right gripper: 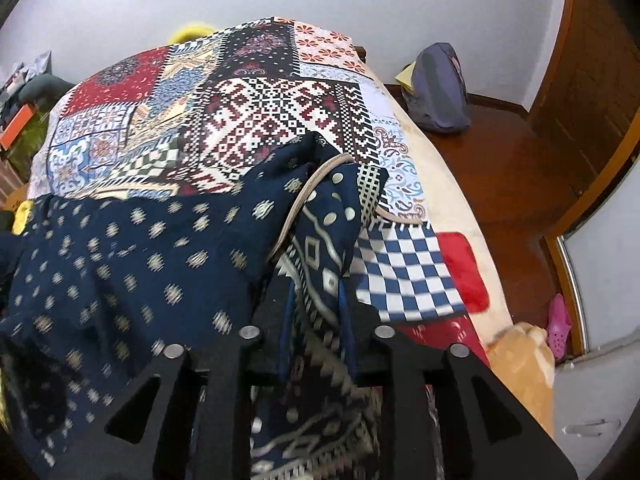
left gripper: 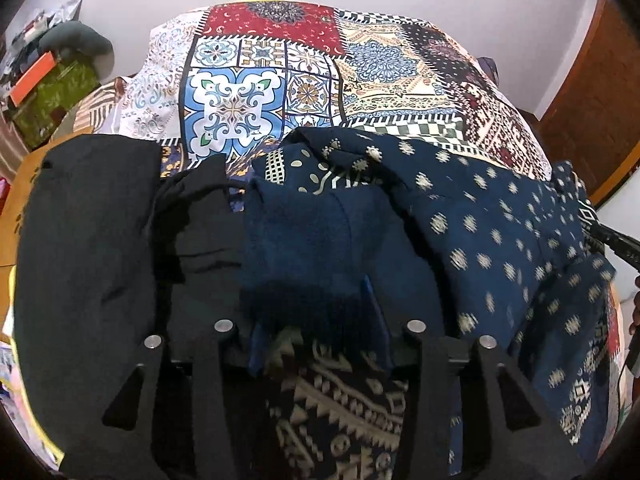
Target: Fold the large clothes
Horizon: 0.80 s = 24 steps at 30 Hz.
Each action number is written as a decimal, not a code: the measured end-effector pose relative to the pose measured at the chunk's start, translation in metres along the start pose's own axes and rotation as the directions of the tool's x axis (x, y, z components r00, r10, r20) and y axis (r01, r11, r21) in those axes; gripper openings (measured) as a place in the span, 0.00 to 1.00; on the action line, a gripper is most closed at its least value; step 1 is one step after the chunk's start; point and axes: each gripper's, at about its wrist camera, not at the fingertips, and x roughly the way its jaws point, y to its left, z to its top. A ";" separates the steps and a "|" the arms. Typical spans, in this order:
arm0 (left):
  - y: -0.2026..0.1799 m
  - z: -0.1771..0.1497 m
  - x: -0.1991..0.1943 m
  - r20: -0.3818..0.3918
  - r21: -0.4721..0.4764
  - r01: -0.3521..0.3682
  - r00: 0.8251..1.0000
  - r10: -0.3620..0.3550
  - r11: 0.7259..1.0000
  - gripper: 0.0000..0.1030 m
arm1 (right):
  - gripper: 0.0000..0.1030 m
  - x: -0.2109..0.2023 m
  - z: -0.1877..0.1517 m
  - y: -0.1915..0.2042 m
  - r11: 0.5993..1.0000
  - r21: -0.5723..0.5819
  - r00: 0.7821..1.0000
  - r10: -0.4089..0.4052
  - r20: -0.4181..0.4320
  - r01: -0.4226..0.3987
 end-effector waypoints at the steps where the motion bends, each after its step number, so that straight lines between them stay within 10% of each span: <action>1: -0.001 -0.003 -0.009 0.007 0.002 0.002 1.000 -0.002 1.000 0.43 | 0.30 -0.004 -0.001 0.001 1.000 -0.005 1.000 -0.003 0.001 0.004; 8: -0.002 -0.019 -0.077 0.099 -0.007 0.015 0.995 -0.014 1.000 0.50 | 0.53 -0.076 -0.019 0.008 0.998 -0.058 0.995 -0.022 0.098 0.028; 24: -0.013 -0.117 -0.202 0.218 0.128 -0.017 0.976 -0.012 0.992 0.69 | 0.65 -0.182 -0.100 0.016 0.996 -0.089 0.979 0.033 0.199 -0.016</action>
